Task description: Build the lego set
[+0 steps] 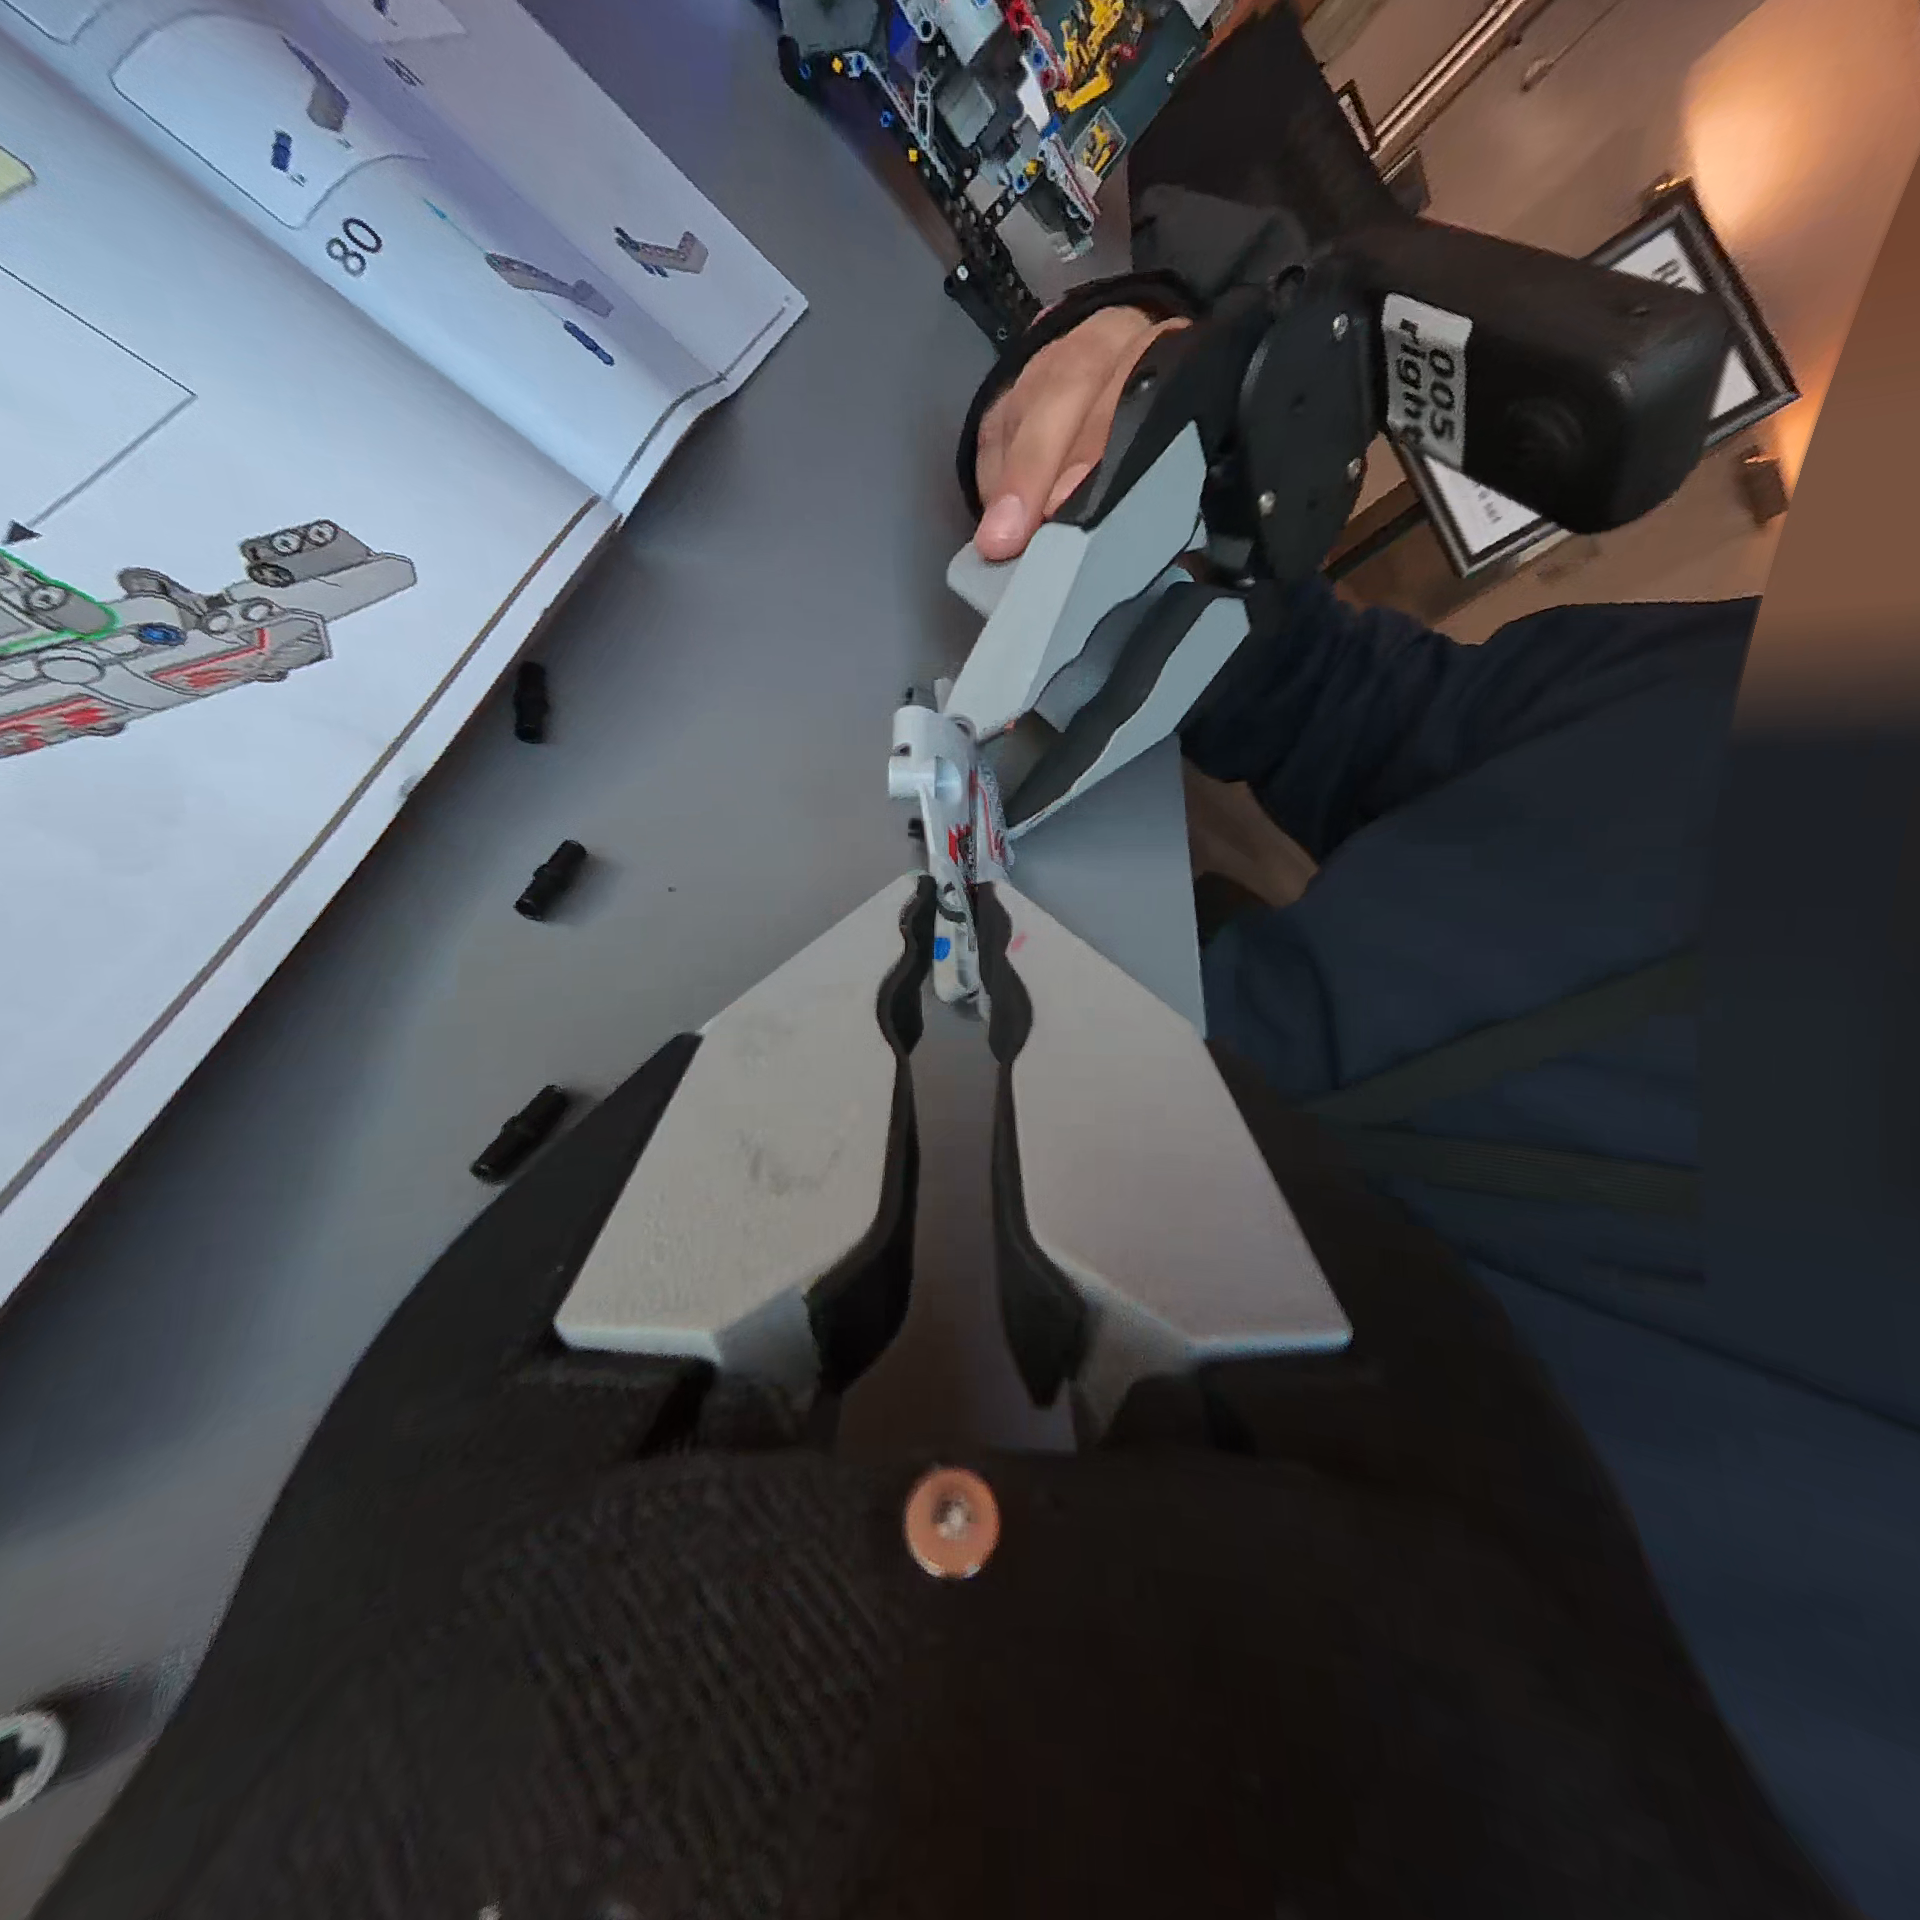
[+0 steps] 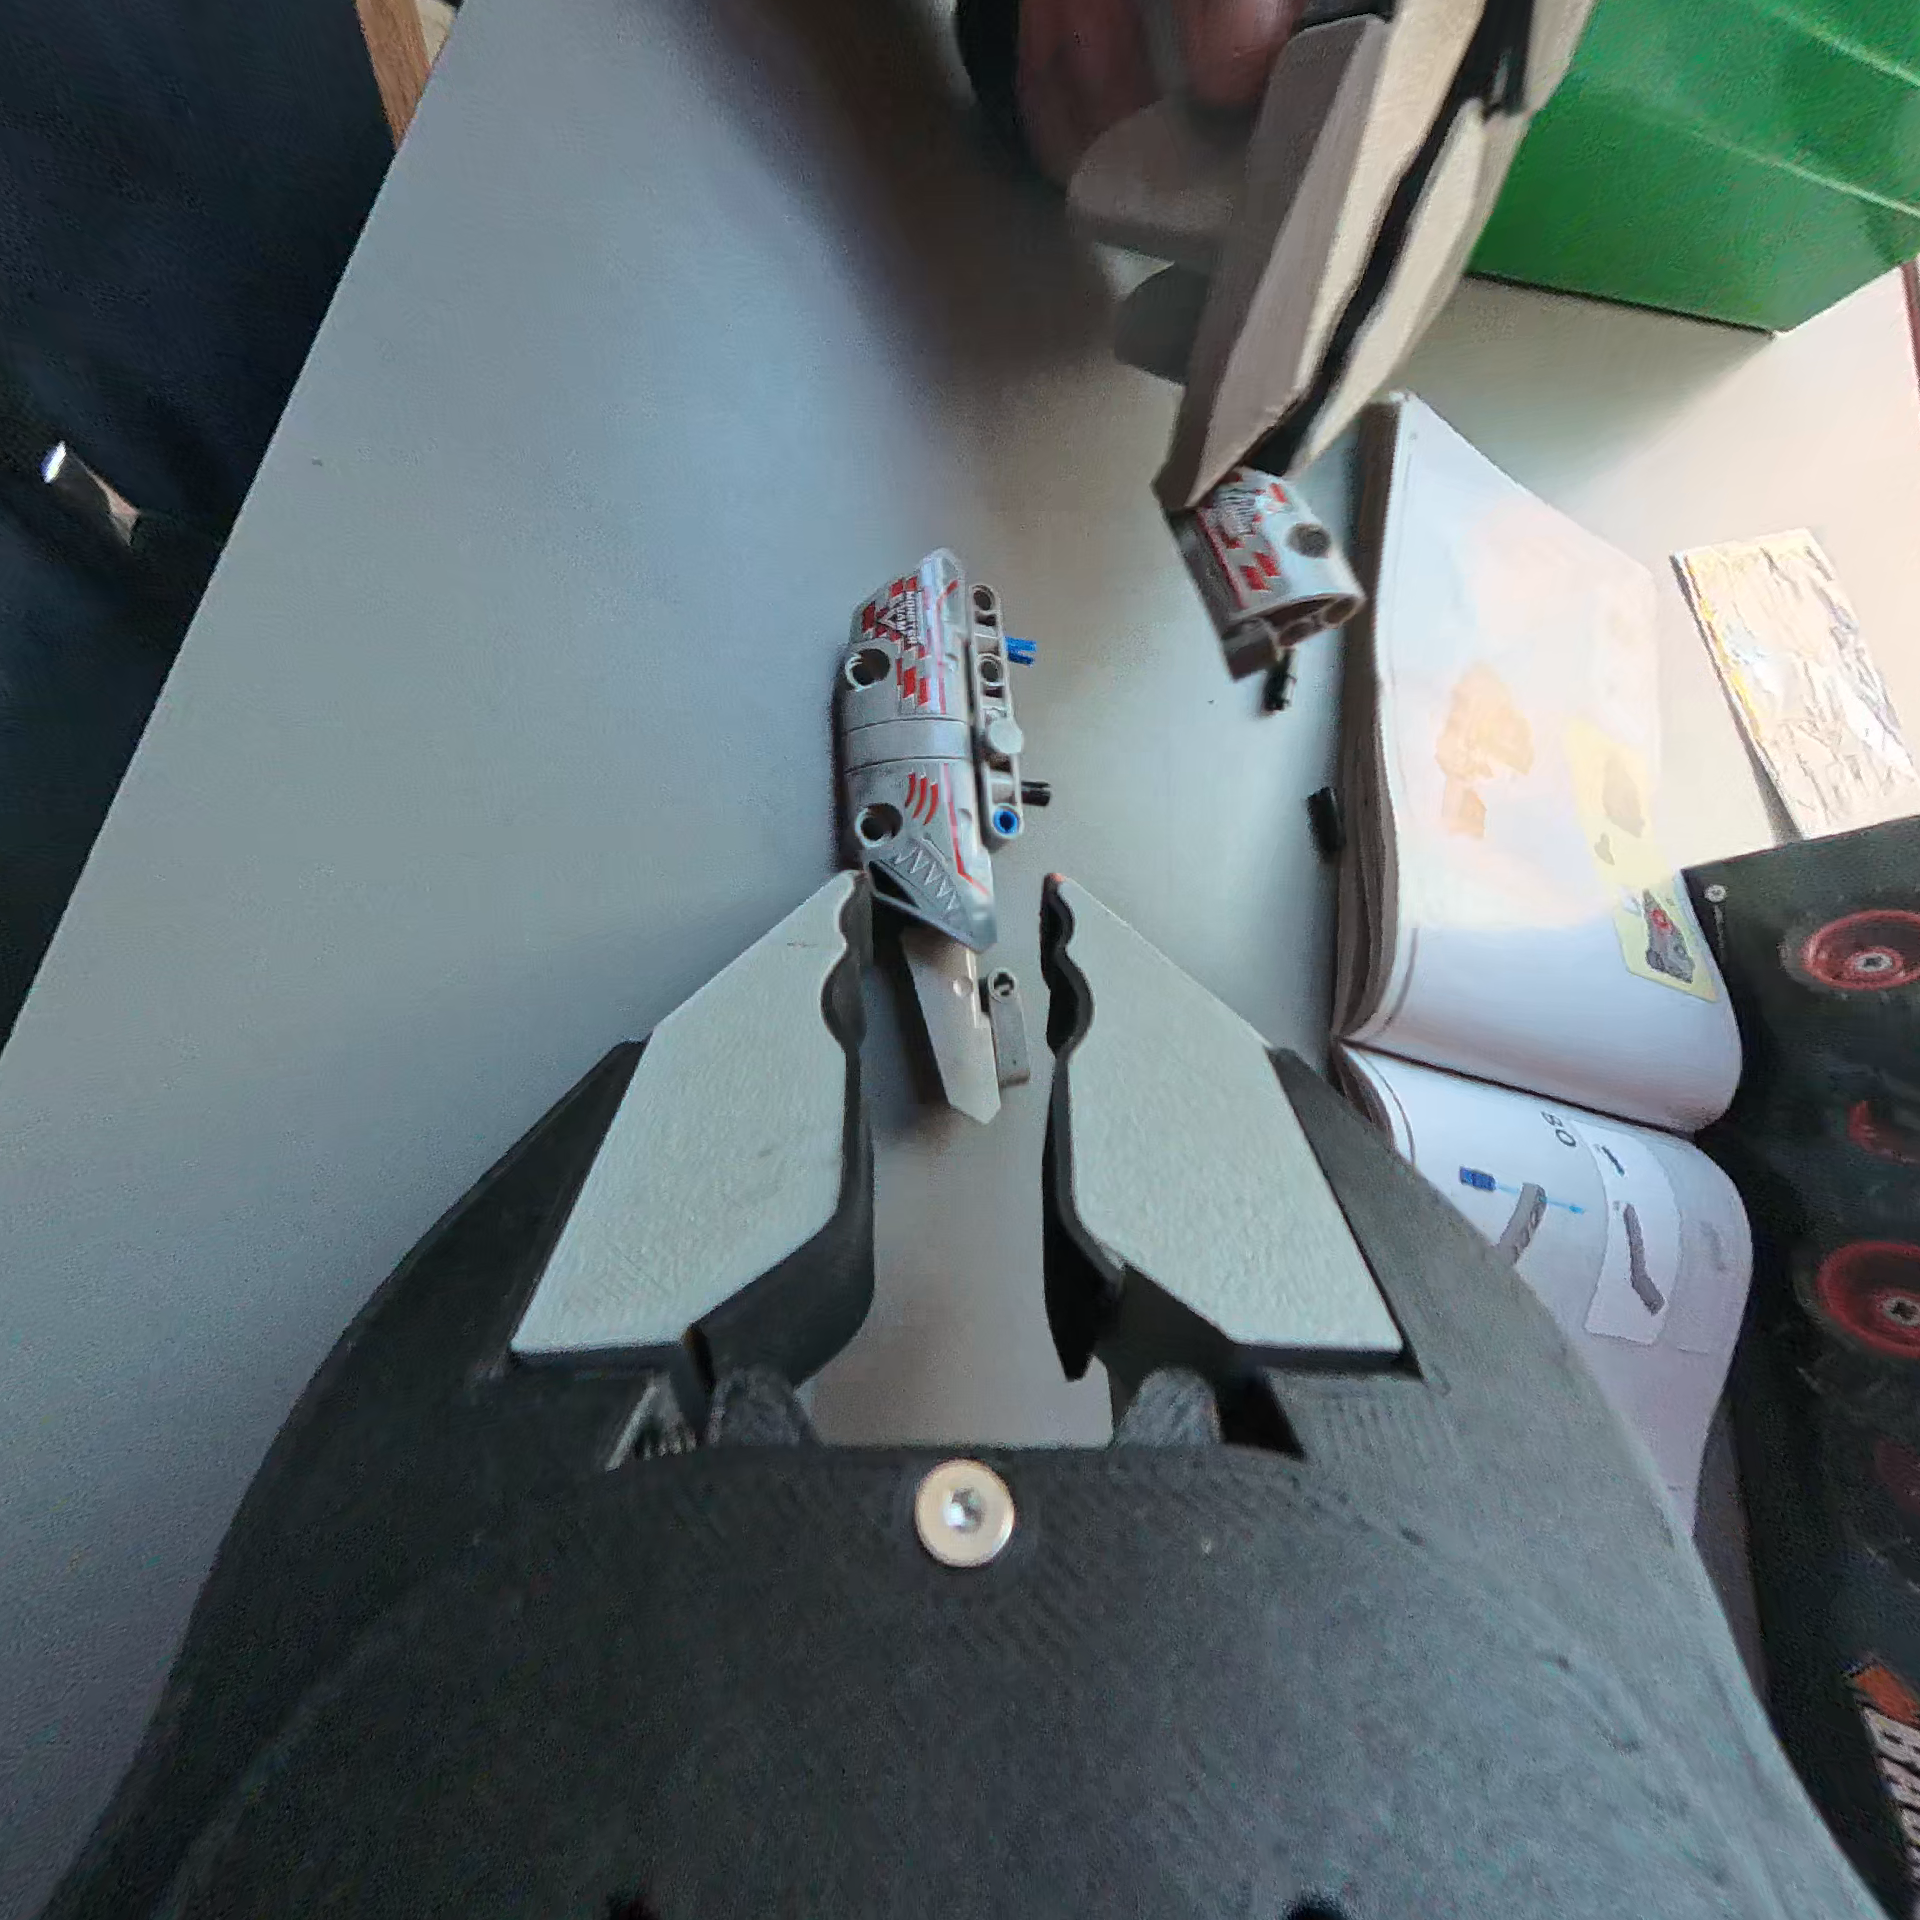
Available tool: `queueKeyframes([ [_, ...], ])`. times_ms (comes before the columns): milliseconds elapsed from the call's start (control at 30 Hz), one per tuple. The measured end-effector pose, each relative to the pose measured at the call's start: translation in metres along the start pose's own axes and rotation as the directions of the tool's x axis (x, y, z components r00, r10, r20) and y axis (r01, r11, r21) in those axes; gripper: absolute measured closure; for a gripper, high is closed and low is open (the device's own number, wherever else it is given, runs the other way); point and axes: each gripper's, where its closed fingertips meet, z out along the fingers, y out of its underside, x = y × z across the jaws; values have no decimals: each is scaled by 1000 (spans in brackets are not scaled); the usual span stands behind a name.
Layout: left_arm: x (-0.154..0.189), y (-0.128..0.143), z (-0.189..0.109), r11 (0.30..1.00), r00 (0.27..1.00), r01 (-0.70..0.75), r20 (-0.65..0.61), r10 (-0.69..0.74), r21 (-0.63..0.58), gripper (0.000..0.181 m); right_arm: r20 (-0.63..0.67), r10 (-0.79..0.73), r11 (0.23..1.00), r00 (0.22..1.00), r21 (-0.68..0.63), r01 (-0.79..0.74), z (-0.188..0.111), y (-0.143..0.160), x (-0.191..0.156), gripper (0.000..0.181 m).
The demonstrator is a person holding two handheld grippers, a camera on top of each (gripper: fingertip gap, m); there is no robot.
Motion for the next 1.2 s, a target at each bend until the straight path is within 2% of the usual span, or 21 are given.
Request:
queueKeyframes([
  [200, 5, 4, 10, 996, 996, 62, -62, -66, -58, 177, 11, 179, 963, 984, 203, -177, -21, -19, 28, 153],
  [300, 3, 5, 15, 994, 999, 28, -28, -31, -104, 177, 155, 337, 886, 929, 282, -369, -21, -36, 43, 140],
  [367, 5, 1, 16, 993, 1000, -1, -14, -1, -116, 177, 225, 418, 848, 880, 252, -466, -12, -38, 51, 140],
  [533, 8, 0, 17, 982, 998, -54, 22, 59, -181, 177, 353, 473, 836, 807, 107, -537, 10, -31, 40, 153],
  [600, 6, 3, 18, 976, 997, -65, 37, 74, -207, 177, 388, 475, 826, 790, 112, -552, 13, -34, 36, 163],
  [700, 5, 9, 21, 966, 995, -77, 46, 91, -246, 177, 408, 496, 804, 767, 117, -583, 14, -37, 37, 161],
  [733, 5, 9, 22, 965, 995, -79, 46, 94, -250, 177, 420, 504, 795, 755, 115, -595, 13, -37, 37, 168],
  [900, 0, 8, 19, 973, 994, -57, 83, 77, -222, 175, 441, 554, 763, 707, 72, -642, 10, -33, 36, 171],
  [933, 0, 9, 15, 977, 993, -41, 98, 63, -211, 167, 455, 569, 744, 685, 71, -665, 9, -34, 36, 171],
  [1067, 4, 34, 5, 974, 990, -2, 136, 33, -227, 156, 497, 638, 644, 588, 73, -761, 5, -31, 43, 171],
  [1200, 18, 51, 15, 967, 995, 31, 98, -7, -251, 149, 491, 641, 640, 589, 81, -764, 5, -27, 45, 171],
])
